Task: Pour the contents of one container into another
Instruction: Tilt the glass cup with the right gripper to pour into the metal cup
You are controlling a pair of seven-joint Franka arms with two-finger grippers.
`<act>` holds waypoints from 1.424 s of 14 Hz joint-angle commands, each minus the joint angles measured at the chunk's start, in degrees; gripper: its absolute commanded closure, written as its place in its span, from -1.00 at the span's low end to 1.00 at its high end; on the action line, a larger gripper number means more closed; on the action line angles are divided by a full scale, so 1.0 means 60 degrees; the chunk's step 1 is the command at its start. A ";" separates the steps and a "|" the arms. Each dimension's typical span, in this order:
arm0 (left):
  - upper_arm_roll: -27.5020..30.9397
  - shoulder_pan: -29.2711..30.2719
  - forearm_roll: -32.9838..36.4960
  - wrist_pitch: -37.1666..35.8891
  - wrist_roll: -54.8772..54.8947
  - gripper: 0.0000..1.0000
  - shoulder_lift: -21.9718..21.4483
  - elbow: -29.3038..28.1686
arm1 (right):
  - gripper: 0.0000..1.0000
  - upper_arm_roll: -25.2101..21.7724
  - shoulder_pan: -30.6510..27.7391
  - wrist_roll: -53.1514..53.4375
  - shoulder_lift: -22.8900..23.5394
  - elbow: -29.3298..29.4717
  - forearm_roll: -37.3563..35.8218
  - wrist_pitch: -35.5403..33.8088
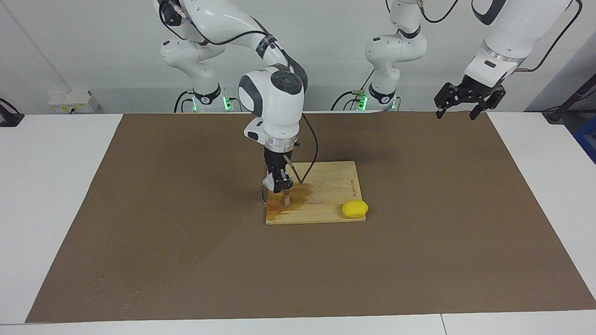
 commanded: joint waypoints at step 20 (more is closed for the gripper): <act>-0.0101 0.0145 -0.0131 -0.0083 -0.0070 -1.00 -0.0115 -0.0089 | 1.00 0.0089 -0.1126 -0.0096 0.0064 -0.0239 0.2289 0.0515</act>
